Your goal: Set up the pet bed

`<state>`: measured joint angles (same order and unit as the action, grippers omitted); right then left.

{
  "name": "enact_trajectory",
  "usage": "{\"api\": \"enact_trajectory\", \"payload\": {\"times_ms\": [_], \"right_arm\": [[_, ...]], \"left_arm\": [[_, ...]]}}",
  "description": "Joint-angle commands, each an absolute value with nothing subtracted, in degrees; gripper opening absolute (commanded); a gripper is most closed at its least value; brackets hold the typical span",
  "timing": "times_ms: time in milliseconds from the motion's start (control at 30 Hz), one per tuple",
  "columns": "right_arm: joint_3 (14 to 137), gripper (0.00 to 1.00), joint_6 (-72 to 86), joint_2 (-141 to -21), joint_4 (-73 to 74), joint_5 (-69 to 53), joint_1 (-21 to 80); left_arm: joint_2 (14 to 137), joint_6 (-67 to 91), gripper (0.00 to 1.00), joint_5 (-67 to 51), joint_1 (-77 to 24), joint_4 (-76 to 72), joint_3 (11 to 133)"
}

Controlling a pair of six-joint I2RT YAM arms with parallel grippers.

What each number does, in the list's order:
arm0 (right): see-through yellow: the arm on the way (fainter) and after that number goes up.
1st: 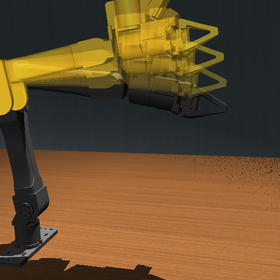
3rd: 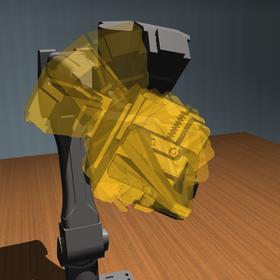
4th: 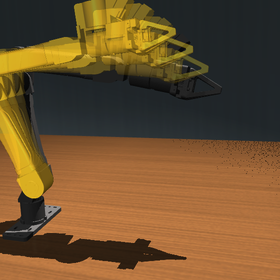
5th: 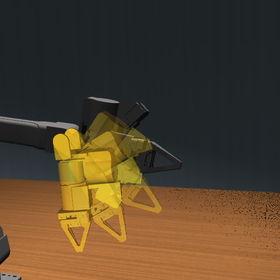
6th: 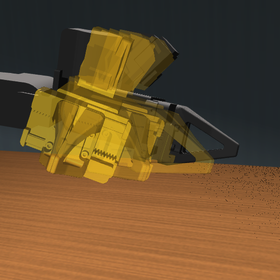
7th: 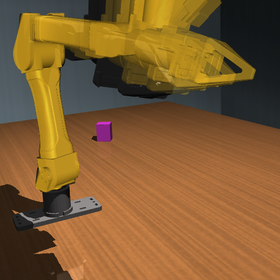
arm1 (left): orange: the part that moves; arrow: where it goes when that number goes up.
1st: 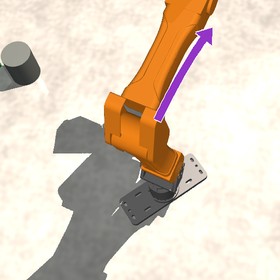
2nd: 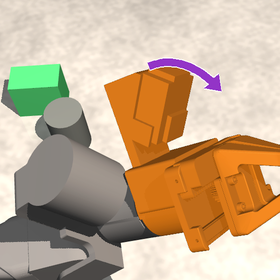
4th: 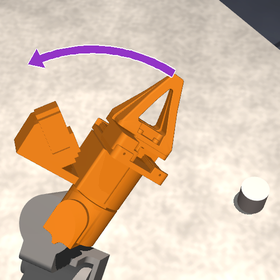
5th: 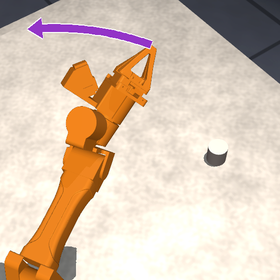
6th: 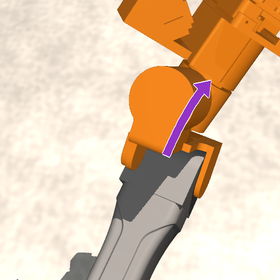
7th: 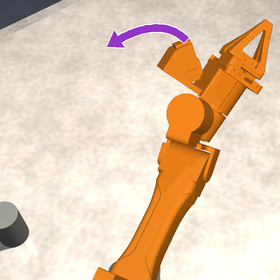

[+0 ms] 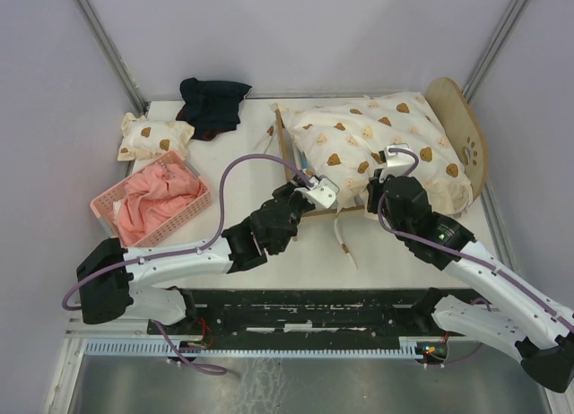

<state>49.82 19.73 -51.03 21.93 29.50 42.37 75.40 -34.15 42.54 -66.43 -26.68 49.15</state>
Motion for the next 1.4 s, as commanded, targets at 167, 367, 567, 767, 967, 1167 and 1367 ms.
{"api": "enact_trajectory", "payload": {"times_ms": [167,367,567,767,967,1167,1367], "right_arm": [[49.47,0.02,19.85,-50.49,20.17,29.96,42.12],[49.57,0.02,19.65,-50.1,20.46,30.07,42.11],[48.63,0.02,19.65,-50.91,19.66,29.65,42.1],[48.13,0.02,20.02,-51.76,18.86,28.56,42.11],[47.9,0.02,20.4,-51.97,18.85,27.28,42.1],[47.44,0.02,20.04,-52.5,18.43,25.86,42.15],[47.7,0.02,20.39,-53.4,18.0,24.99,42.11]], "left_arm": [[76.68,-36.8,0.03,41.73,-65.43,-37.75,46.41],[77.42,-25.15,0.03,40.06,-65.15,-30.17,46.96],[74.71,-7.18,0.03,38.92,-65.05,-26.23,42.63],[75.16,5.49,0.03,34.63,-64.63,-23.03,41.18],[76.81,13.28,0.03,33.28,-62.46,-22.75,40.13],[77.45,19.8,0.07,33.22,-62.14,-17.5,41.13],[74.95,25.23,0.37,30.44,-62.16,-9.77,43.04]]}}
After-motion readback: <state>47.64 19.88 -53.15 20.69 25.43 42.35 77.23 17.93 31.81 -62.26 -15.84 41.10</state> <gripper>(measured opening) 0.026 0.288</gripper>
